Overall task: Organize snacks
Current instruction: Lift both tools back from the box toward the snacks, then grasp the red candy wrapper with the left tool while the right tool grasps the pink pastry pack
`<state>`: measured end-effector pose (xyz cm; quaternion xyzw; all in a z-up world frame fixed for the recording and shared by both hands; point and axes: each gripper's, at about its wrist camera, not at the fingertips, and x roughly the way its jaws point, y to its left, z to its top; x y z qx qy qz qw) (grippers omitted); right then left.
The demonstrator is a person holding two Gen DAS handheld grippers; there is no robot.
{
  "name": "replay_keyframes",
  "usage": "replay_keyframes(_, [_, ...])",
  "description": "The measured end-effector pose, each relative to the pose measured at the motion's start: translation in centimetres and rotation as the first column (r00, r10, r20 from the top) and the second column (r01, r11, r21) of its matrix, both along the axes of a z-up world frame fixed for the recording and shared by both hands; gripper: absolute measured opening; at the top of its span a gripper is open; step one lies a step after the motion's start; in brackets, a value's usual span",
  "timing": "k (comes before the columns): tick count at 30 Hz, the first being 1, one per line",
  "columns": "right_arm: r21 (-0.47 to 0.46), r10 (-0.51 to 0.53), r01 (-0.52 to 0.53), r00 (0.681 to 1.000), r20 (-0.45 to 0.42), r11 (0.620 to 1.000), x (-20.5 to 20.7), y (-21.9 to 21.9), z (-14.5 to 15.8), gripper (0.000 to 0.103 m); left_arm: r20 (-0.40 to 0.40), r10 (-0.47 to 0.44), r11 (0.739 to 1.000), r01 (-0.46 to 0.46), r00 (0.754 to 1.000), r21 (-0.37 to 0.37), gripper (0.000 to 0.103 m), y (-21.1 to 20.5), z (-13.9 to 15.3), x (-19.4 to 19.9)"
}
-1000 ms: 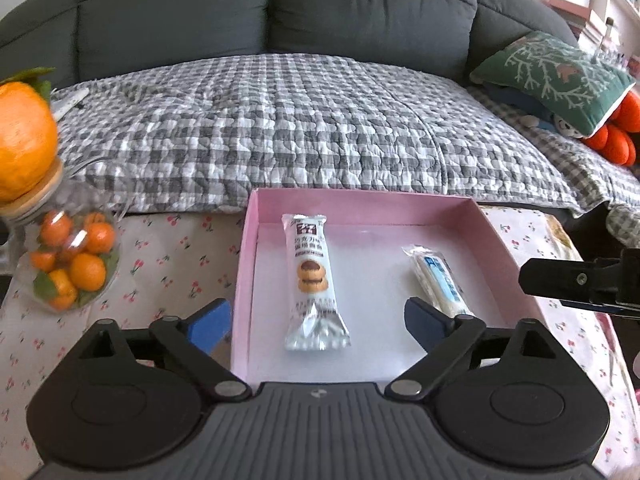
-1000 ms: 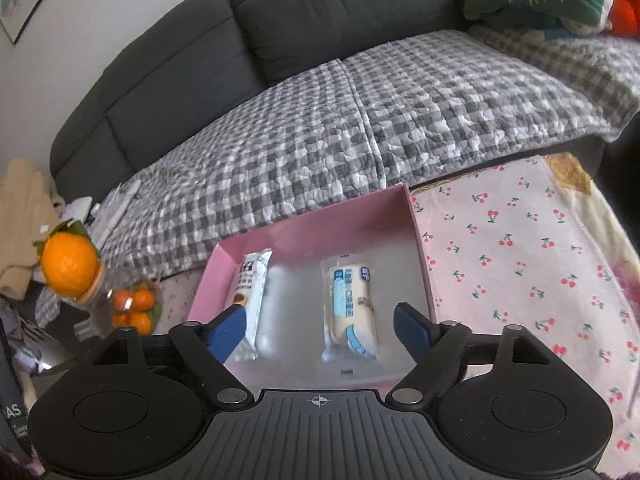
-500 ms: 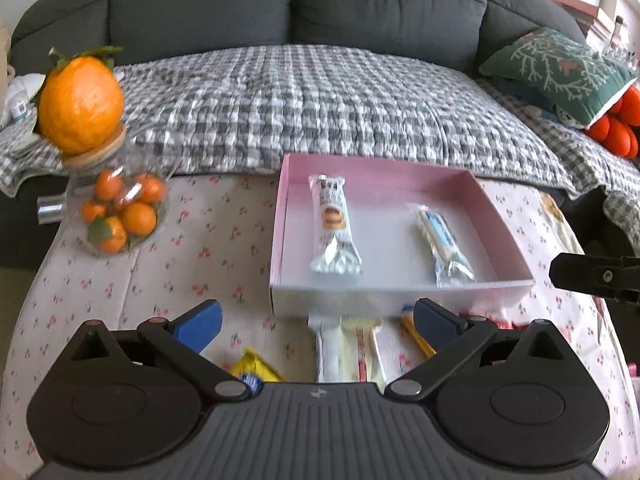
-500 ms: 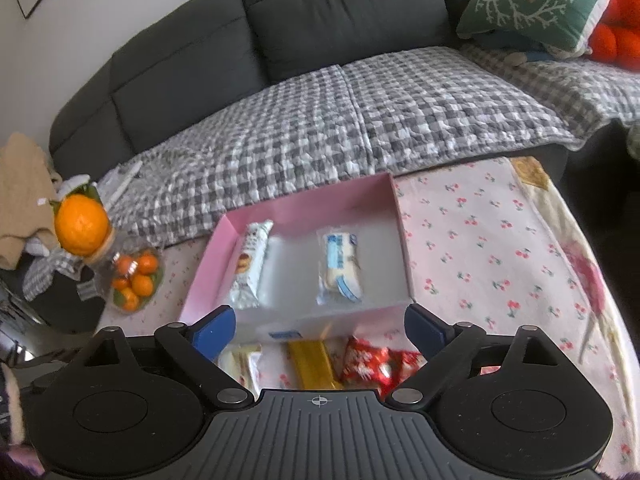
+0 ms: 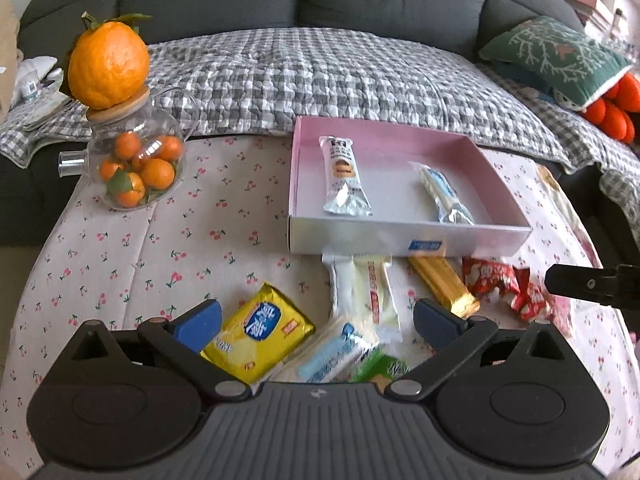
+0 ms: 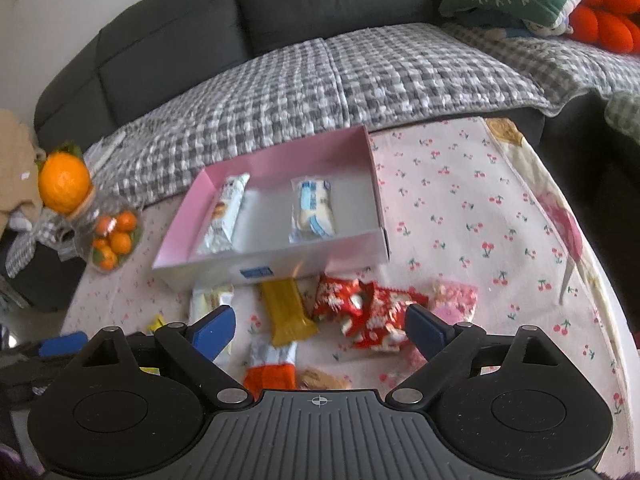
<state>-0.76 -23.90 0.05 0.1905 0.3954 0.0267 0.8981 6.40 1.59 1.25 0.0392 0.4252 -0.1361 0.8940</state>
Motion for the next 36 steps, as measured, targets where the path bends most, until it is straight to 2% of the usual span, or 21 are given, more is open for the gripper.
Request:
replay_keyframes(4, [-0.053, 0.018, -0.020, 1.000, -0.021, 0.998, -0.5, 0.1, -0.6, 0.094, -0.010, -0.012, 1.000, 0.012, 1.000, -0.008, 0.102, 0.7, -0.5, -0.3])
replay_keyframes(11, [-0.033, 0.013, -0.014, 0.999, -0.047, 0.999, -0.3, -1.2, -1.8, 0.094, -0.025, -0.011, 1.000, 0.012, 1.000, 0.016, 0.102, 1.8, -1.6, -0.2])
replay_keyframes(15, [-0.034, -0.018, 0.016, 0.998, -0.060, 0.999, 0.2, -2.2, -2.4, 0.093, -0.048, 0.001, 1.000, 0.000, 0.999, 0.005, 0.102, 2.3, -2.0, 0.2])
replay_keyframes(22, [-0.053, -0.014, 0.009, 0.996, -0.091, 0.999, 1.2, -2.4, -3.6, 0.093, -0.083, 0.015, 1.000, -0.016, 0.996, -0.018, 0.102, 2.8, -2.8, 1.4])
replay_keyframes(25, [-0.063, -0.011, 0.005, 0.996, -0.092, 0.998, 1.7, -2.5, -4.0, 0.094, -0.101, 0.037, 0.999, -0.040, 0.994, -0.024, 0.098, 3.4, -3.4, 2.2])
replay_keyframes(29, [-0.057, 0.022, -0.026, 0.997, -0.080, 0.998, 2.4, -2.8, -4.5, 0.093, -0.111, 0.033, 0.998, -0.038, 0.993, -0.041, 0.089, 4.3, -4.0, 3.3])
replay_keyframes(33, [-0.055, 0.058, -0.062, 0.996, -0.068, 0.997, 2.8, -3.0, -4.9, 0.093, -0.129, 0.035, 0.995, -0.046, 0.991, -0.085, 0.080, 5.5, -4.6, 4.3])
replay_keyframes(36, [-0.051, 0.048, -0.052, 0.995, -0.084, 0.997, 3.0, -3.4, -4.9, 0.093, -0.142, 0.048, 0.990, -0.067, 0.989, -0.128, 0.077, 6.1, -4.6, 4.6])
